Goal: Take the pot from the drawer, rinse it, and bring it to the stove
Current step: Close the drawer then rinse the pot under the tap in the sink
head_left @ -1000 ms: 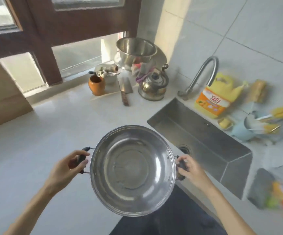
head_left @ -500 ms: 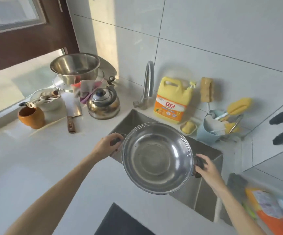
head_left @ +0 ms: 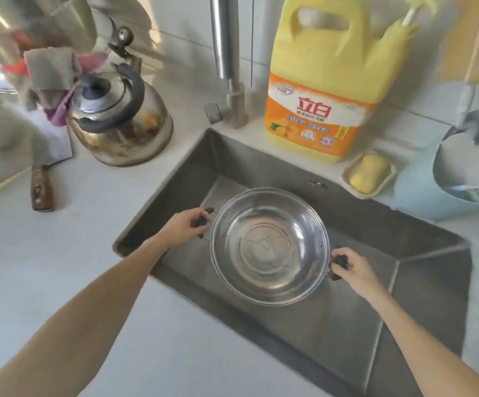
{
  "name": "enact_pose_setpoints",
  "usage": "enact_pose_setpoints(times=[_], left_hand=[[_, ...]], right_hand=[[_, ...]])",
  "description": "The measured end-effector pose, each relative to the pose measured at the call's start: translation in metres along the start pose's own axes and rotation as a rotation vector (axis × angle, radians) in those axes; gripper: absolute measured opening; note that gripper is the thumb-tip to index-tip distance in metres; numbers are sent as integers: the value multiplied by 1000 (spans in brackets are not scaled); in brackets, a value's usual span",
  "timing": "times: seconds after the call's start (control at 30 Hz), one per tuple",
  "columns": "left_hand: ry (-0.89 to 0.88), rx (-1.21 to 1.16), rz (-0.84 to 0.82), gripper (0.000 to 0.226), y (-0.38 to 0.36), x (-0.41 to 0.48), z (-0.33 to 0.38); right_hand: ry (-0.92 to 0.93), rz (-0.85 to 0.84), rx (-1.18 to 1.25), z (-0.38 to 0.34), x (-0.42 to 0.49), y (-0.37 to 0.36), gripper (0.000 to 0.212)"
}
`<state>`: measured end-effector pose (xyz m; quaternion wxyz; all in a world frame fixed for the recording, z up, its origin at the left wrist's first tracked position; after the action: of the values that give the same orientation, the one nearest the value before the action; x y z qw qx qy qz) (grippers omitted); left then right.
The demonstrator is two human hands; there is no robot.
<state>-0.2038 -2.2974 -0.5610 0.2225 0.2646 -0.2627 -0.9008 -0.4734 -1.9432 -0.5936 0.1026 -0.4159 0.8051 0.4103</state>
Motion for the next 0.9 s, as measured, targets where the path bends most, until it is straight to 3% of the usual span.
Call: enact_pose_setpoints(times=[0.1, 0.23, 0.43, 0.47, 0.6, 0.67, 0.77, 0.9], left_hand=[[36, 1, -48, 13, -20, 27, -28], [107, -1, 18, 11, -25, 53, -54], [117, 187, -54, 20, -21, 50, -30], [100, 172, 21, 25, -9, 46, -15], [-58, -271, 550, 22, 81, 36, 69], [-71, -368, 669, 33, 117, 43, 102], [-33, -272, 575, 59, 138, 65, 135], [-69, -79, 462, 39, 134, 87, 151]], right_hand=[[-40, 9, -12, 18, 23, -18, 28], [-47, 56, 31, 24, 41, -27, 34], [-74, 23, 63, 19, 23, -26, 28], [-93, 32, 87, 19, 13, -22, 29], [-201, 172, 203, 21, -38, 0, 34], [-238, 184, 239, 26, -53, 0, 36], [-263, 185, 303, 31, -61, -6, 37], [-295, 180, 301, 28, -71, -16, 34]])
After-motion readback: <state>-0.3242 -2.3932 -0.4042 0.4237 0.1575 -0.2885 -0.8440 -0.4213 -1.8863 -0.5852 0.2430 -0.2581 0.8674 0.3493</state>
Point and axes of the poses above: each hand's wrist, its own x-axis towards the middle knuckle, its own y-axis out of the back of the hand, z = x × y, the point moved 7 cm from there along x, towards the middle knuckle, and after that the axes turned 8 degrees about -x, right-handed, at the moved point
